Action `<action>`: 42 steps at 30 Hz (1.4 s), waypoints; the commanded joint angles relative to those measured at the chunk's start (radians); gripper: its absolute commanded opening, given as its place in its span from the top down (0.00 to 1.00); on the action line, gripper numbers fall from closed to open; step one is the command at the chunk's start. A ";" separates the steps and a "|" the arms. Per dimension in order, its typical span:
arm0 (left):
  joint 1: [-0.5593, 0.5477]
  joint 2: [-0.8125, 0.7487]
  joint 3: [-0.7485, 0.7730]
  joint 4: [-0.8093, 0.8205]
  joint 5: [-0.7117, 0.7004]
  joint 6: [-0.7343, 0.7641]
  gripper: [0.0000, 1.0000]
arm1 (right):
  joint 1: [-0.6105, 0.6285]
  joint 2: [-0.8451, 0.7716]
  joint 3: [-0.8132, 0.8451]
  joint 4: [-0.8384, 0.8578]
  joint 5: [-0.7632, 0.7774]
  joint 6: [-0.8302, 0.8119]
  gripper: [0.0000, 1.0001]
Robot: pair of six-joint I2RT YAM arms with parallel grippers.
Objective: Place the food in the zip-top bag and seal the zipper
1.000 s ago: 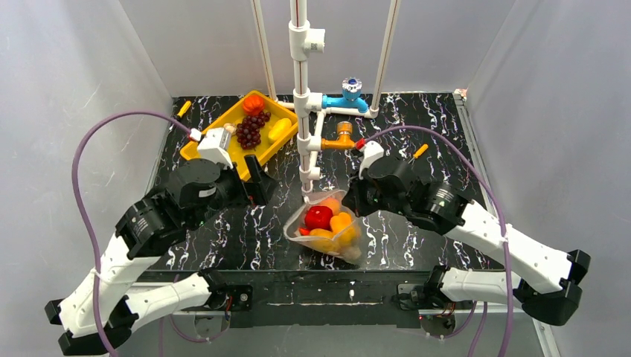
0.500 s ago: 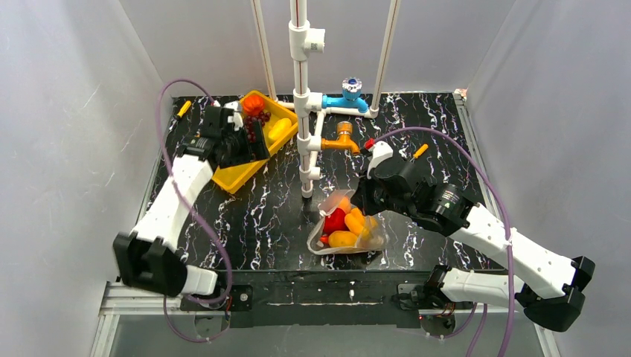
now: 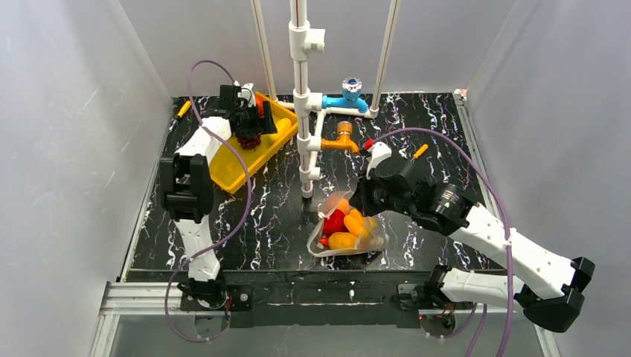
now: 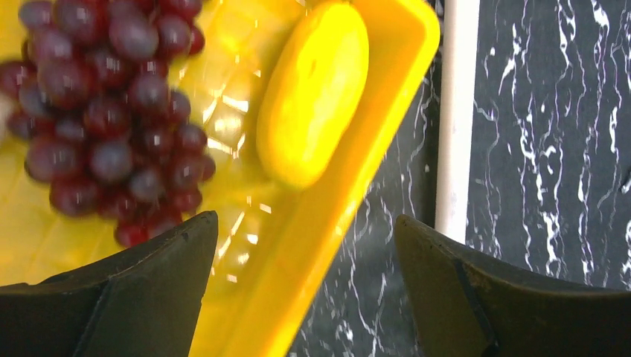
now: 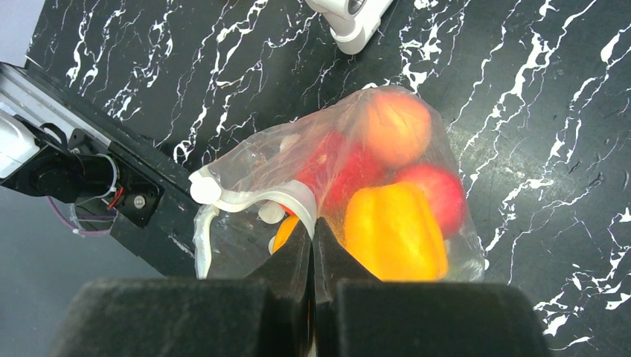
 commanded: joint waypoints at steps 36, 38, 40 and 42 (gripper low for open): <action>-0.014 0.372 0.360 0.072 0.198 -0.200 0.28 | -0.022 -0.037 0.005 0.054 -0.054 0.027 0.99; -0.014 0.381 0.363 0.058 0.192 -0.201 0.29 | -0.021 -0.041 0.005 0.054 -0.054 0.027 0.99; -0.014 0.397 0.373 0.035 0.189 -0.204 0.34 | -0.021 -0.043 0.003 0.053 -0.054 0.028 0.99; -0.014 0.412 0.378 0.014 0.179 -0.214 0.36 | -0.022 -0.046 0.002 0.052 -0.052 0.029 0.99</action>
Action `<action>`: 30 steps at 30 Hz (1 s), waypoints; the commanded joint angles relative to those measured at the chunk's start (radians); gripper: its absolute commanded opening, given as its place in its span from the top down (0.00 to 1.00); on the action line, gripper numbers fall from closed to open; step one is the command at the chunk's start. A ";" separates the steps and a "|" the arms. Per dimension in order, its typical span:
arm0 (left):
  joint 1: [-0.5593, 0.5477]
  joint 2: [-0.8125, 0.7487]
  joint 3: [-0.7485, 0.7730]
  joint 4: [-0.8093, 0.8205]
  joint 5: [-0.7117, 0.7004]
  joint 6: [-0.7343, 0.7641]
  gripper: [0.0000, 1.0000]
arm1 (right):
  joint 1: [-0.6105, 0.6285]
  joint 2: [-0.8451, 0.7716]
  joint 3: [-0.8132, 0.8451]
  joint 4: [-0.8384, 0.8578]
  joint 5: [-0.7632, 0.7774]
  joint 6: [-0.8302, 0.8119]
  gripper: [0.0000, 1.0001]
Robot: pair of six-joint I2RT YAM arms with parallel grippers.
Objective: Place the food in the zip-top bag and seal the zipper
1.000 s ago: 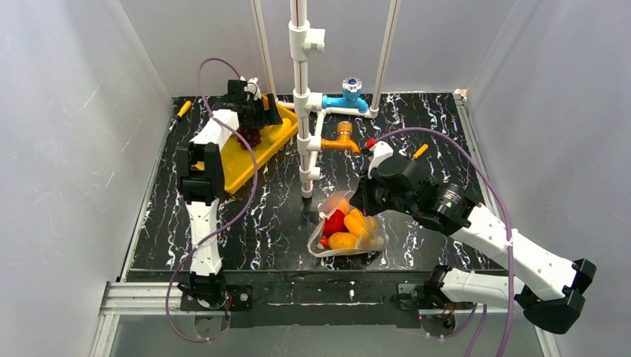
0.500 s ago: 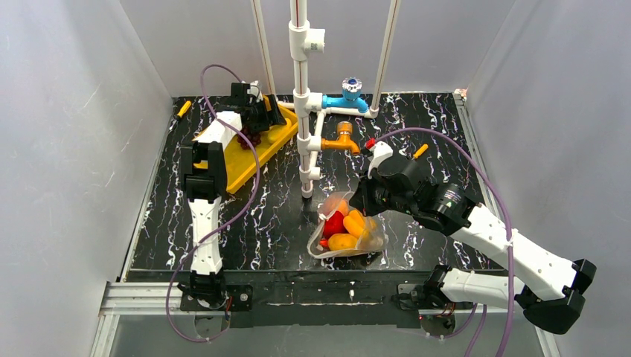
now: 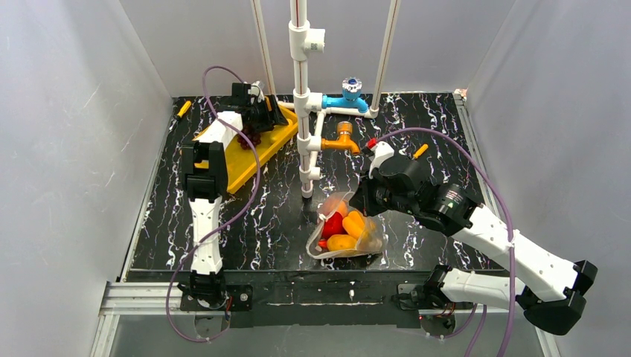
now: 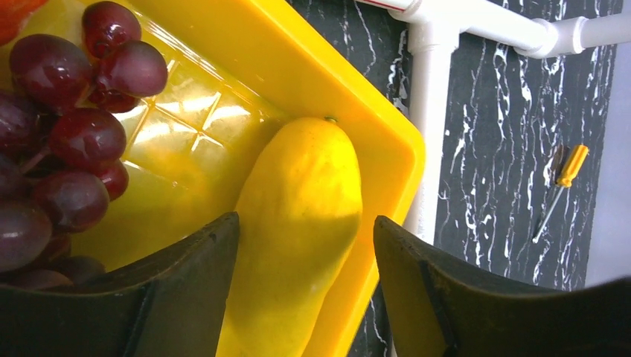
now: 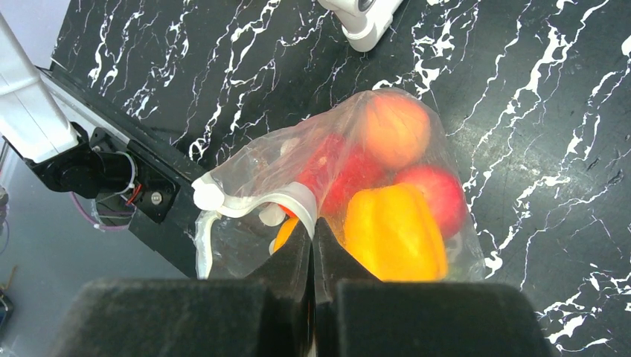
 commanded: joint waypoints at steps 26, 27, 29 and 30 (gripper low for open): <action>-0.003 -0.391 -0.145 -0.170 -0.311 0.123 0.80 | -0.003 0.011 0.016 0.091 -0.026 0.004 0.99; -0.003 -0.431 -0.169 -0.177 -0.316 0.119 0.81 | -0.003 0.012 0.016 0.092 -0.028 0.003 0.99; -0.003 -0.514 -0.230 -0.186 -0.308 0.094 0.82 | -0.003 0.016 0.016 0.091 -0.028 0.002 0.99; -0.003 -0.558 -0.265 -0.186 -0.293 0.070 0.82 | -0.003 0.018 0.017 0.091 -0.028 0.001 0.99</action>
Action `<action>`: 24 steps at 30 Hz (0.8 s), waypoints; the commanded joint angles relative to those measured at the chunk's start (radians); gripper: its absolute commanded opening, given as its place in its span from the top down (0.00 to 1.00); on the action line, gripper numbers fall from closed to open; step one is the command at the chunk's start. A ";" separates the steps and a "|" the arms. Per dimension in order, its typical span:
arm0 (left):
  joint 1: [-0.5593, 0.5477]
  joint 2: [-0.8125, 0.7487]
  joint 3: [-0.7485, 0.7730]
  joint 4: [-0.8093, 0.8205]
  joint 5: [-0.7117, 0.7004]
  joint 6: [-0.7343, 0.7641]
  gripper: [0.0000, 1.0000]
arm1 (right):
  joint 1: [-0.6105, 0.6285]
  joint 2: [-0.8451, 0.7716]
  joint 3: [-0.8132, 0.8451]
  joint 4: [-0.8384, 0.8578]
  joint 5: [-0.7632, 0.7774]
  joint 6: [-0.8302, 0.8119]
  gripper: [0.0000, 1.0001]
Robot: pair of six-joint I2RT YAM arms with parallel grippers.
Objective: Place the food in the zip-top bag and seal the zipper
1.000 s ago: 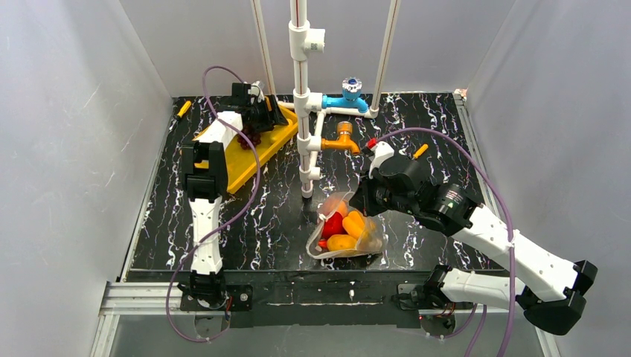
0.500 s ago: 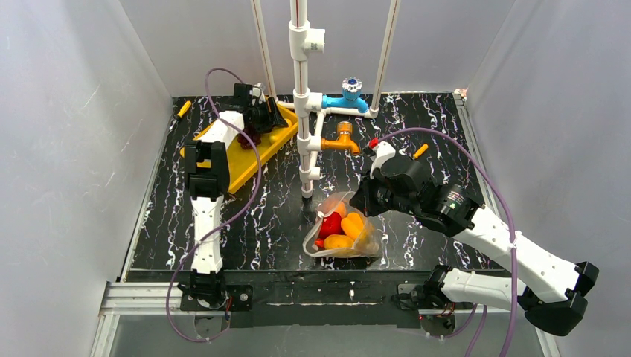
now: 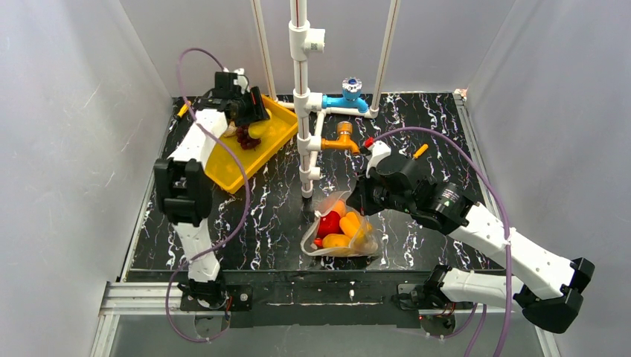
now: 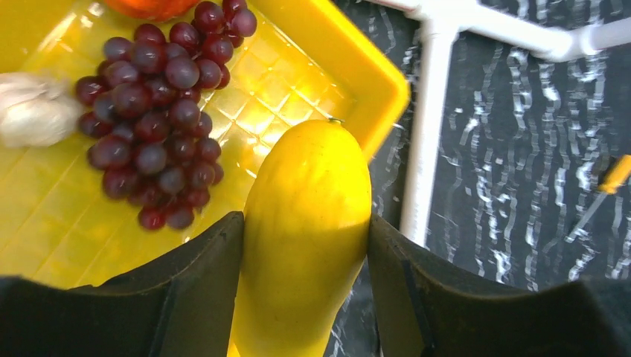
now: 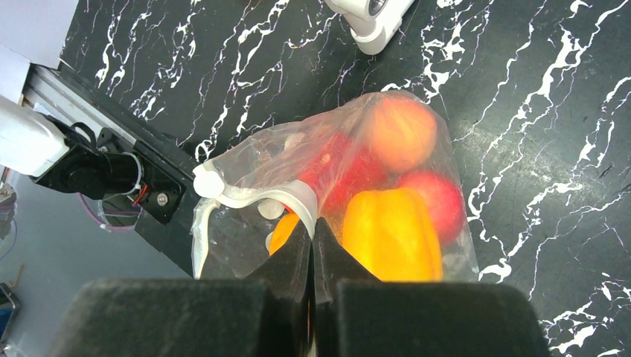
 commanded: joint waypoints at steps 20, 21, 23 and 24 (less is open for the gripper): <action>-0.045 -1.272 -0.758 -0.079 0.536 -0.602 0.74 | 0.025 0.112 0.074 0.148 -0.059 0.107 0.99; -0.054 -1.313 -0.762 -0.112 0.536 -0.601 0.74 | 0.036 0.126 0.085 0.154 -0.052 0.118 0.99; -0.083 -1.379 -0.770 -0.162 0.526 -0.586 0.74 | 0.066 0.161 0.116 0.160 -0.028 0.142 0.99; -0.092 -1.407 -0.778 -0.182 0.528 -0.587 0.74 | 0.080 0.184 0.134 0.164 -0.017 0.154 0.99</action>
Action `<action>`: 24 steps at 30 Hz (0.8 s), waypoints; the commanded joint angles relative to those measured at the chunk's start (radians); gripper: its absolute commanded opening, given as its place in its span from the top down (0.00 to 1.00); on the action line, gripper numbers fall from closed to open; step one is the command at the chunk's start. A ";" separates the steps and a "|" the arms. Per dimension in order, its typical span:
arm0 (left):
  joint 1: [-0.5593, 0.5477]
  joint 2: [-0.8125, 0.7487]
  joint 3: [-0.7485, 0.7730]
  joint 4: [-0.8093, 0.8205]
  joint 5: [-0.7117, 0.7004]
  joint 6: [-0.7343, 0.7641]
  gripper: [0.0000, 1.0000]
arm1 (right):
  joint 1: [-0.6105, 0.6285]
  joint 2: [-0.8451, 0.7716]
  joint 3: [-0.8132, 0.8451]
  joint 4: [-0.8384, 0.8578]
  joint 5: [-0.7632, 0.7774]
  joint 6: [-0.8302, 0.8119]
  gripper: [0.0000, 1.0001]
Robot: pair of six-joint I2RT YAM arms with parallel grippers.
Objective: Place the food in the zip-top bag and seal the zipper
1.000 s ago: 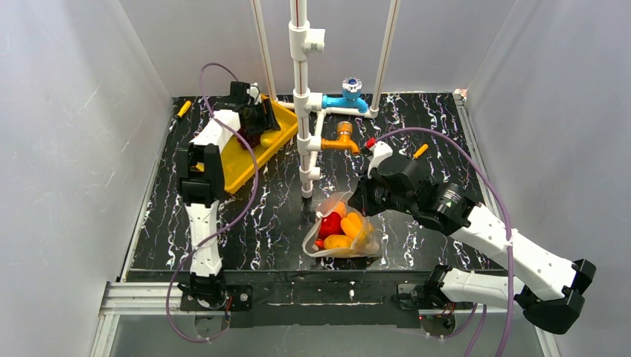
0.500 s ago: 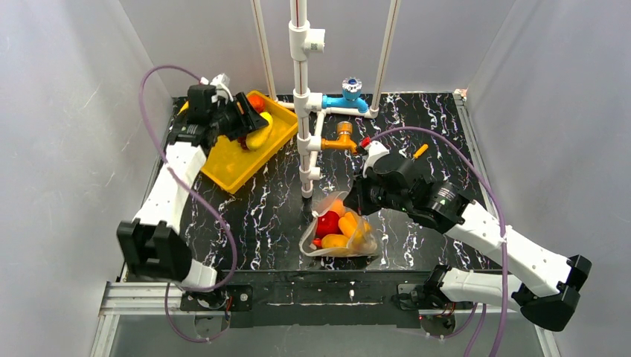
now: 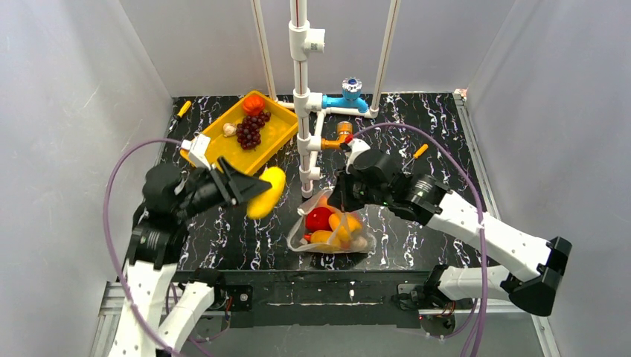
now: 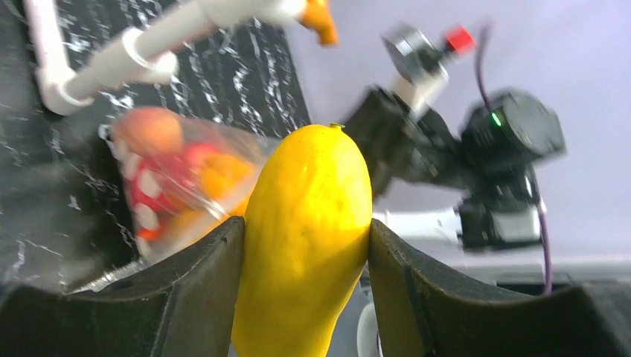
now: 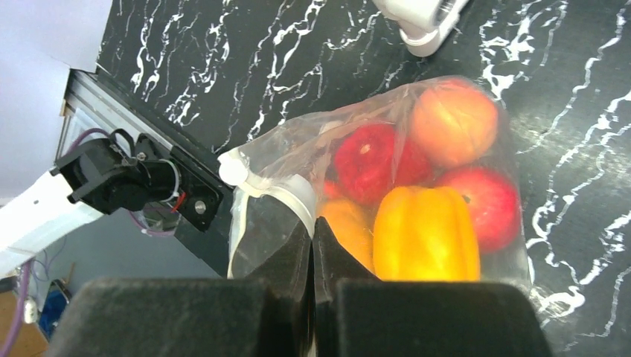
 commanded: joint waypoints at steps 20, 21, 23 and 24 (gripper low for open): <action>-0.119 -0.232 -0.052 -0.391 0.152 -0.032 0.74 | 0.215 0.222 0.234 0.171 0.100 0.095 0.99; -0.119 -0.226 -0.053 -0.391 0.144 -0.029 0.74 | 0.215 0.221 0.235 0.177 0.101 0.089 0.99; -0.119 -0.212 -0.070 -0.398 0.117 -0.031 0.75 | 0.215 0.223 0.239 0.189 0.097 0.092 0.99; -0.119 -0.203 -0.075 -0.415 0.087 -0.028 0.78 | 0.215 0.227 0.242 0.205 0.081 0.093 0.99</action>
